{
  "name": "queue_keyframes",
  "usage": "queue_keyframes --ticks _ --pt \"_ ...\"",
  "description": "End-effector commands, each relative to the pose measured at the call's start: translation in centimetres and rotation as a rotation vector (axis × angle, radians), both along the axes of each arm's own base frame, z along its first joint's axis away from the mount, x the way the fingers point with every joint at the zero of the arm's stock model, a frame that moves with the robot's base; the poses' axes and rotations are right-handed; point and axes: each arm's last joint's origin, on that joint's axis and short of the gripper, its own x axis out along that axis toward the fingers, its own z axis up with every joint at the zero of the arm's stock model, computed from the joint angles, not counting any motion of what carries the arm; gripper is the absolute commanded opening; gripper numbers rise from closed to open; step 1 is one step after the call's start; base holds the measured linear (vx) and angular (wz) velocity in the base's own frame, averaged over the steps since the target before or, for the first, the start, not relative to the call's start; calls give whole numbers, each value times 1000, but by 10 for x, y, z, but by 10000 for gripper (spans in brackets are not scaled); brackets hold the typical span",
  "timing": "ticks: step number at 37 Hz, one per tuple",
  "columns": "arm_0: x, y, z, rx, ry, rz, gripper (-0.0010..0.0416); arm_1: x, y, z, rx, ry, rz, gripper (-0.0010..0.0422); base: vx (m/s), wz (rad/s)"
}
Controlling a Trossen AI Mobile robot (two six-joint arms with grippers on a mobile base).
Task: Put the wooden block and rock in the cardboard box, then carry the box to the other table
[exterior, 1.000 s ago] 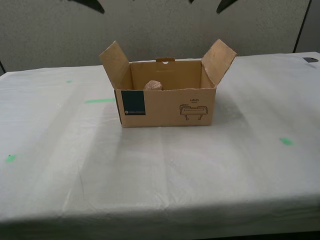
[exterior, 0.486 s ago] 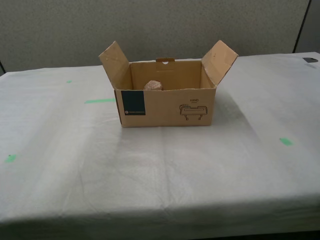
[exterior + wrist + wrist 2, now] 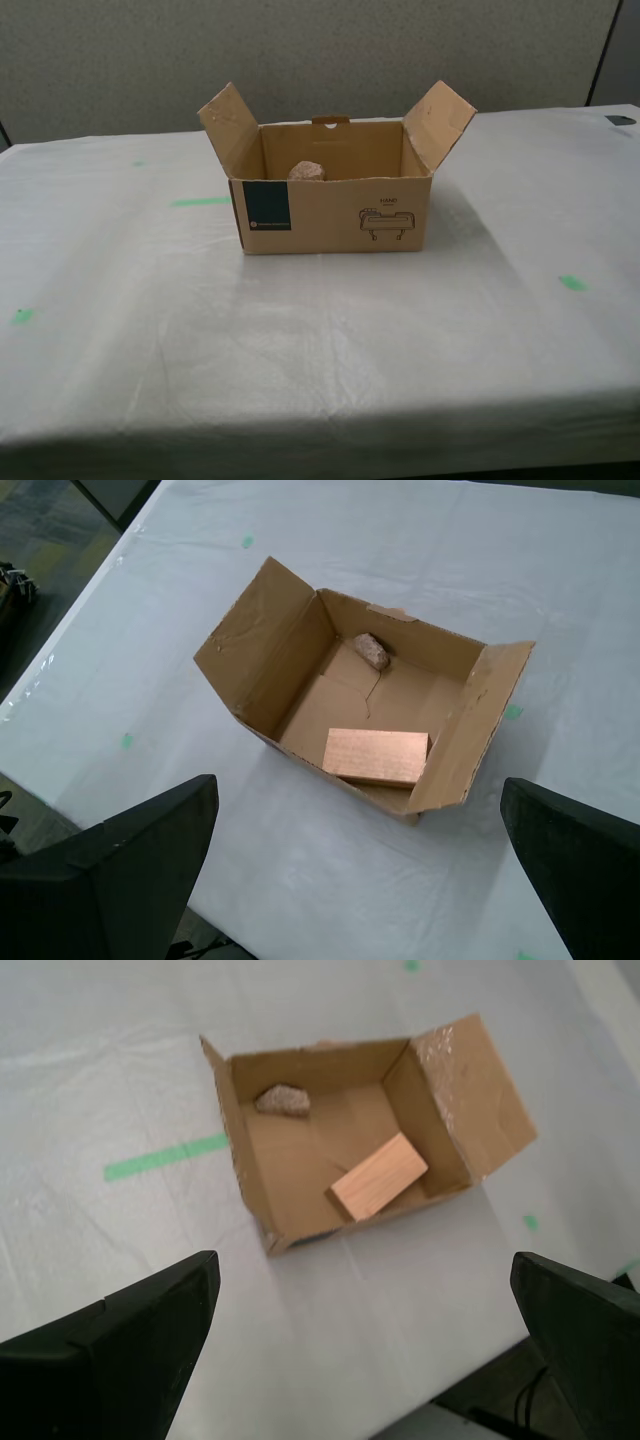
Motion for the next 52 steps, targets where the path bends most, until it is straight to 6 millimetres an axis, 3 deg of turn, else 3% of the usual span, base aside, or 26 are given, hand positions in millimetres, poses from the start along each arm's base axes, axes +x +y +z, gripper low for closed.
queue_keyframes --ticks 1,15,25,41,52 --pt "-8 -3 -6 0 10 -5 394 -7 4 0 26 21 -12 398 0 0" --pt "-32 -13 -33 -5 31 -8 394 -31 16 11 19 -13 -15 398 0 0" --pt "-38 -15 -33 22 10 -26 394 -55 28 10 37 -11 -4 398 0 0" --pt "-35 -14 -34 32 -3 -29 394 -65 33 -58 57 64 14 398 0 0" --pt "-28 -11 -55 25 0 -25 394 -58 30 -107 64 92 22 398 0 0"
